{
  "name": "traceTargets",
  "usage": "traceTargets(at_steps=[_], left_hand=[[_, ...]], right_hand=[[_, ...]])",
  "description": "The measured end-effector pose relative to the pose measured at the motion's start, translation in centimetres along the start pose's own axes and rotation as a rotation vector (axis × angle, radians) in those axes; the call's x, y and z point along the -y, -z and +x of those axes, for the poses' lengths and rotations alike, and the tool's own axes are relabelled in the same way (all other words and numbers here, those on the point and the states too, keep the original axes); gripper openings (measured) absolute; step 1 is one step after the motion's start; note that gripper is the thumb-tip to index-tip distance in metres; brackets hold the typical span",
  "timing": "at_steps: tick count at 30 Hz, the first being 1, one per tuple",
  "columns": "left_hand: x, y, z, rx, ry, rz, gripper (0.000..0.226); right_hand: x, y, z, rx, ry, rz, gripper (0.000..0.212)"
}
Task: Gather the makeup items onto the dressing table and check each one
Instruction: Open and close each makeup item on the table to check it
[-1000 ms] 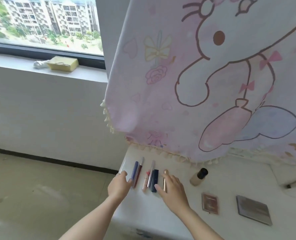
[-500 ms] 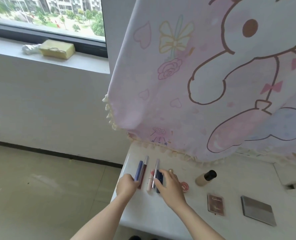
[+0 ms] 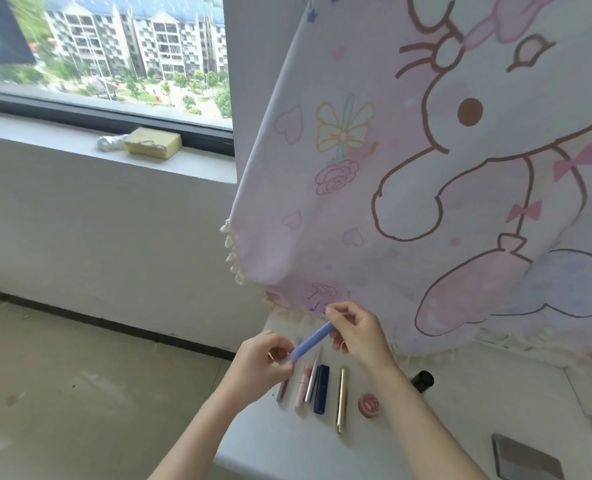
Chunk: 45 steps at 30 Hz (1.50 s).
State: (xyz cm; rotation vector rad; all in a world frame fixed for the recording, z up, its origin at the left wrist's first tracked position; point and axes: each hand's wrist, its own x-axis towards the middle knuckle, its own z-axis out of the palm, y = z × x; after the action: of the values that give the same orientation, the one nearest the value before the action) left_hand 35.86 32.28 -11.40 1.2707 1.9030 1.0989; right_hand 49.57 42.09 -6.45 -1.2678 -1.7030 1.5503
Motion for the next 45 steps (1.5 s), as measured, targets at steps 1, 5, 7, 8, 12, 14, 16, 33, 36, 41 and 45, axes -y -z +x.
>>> traceTargets(at_steps=[1, 5, 7, 8, 12, 14, 16, 33, 36, 41, 45], left_hand=[[-0.6, 0.3, -0.1, -0.009, -0.013, -0.005, 0.04], [-3.1, 1.7, -0.2, -0.165, 0.033, -0.253, 0.028], [-4.3, 2.1, -0.3, -0.282, 0.083, -0.493, 0.02], [-4.8, 2.1, -0.3, -0.306, 0.107, -0.592, 0.017], [-6.3, 1.6, -0.7, -0.266, 0.104, -0.698, 0.013], [-6.6, 1.5, -0.8, -0.255, 0.065, -0.674, 0.015], [-6.6, 1.3, -0.7, -0.217, 0.008, -0.556, 0.019], [-8.3, 0.5, -0.2, 0.031, -0.182, -0.009, 0.014], [-8.3, 0.3, -0.4, -0.004, -0.202, 0.003, 0.013], [-7.9, 0.3, -0.3, -0.014, -0.235, 0.045, 0.014], [-7.4, 0.1, -0.4, -0.005, -0.228, 0.041, 0.016]], right_hand=[[0.3, 0.3, -0.1, -0.001, 0.012, -0.007, 0.011], [0.6, 1.1, -0.7, -0.062, 0.035, 0.156, 0.018], [0.7, 1.2, -1.2, -0.078, 0.021, 0.301, 0.016], [0.8, 1.1, -1.5, -0.078, 0.013, 0.366, 0.014], [1.1, 1.8, -2.3, -0.091, 0.013, 0.47, 0.014], [1.4, 2.6, -2.6, -0.088, 0.037, 0.471, 0.015], [1.8, 3.4, -2.8, -0.074, 0.059, 0.464, 0.016], [5.5, 8.6, -3.7, 0.188, 0.307, -0.041, 0.023], [5.7, 8.9, -3.6, 0.276, 0.275, -0.075, 0.014], [5.7, 8.9, -3.4, 0.198, 0.227, -0.261, 0.024], [5.2, 9.4, -3.4, 0.302, 0.255, -0.254, 0.028]])
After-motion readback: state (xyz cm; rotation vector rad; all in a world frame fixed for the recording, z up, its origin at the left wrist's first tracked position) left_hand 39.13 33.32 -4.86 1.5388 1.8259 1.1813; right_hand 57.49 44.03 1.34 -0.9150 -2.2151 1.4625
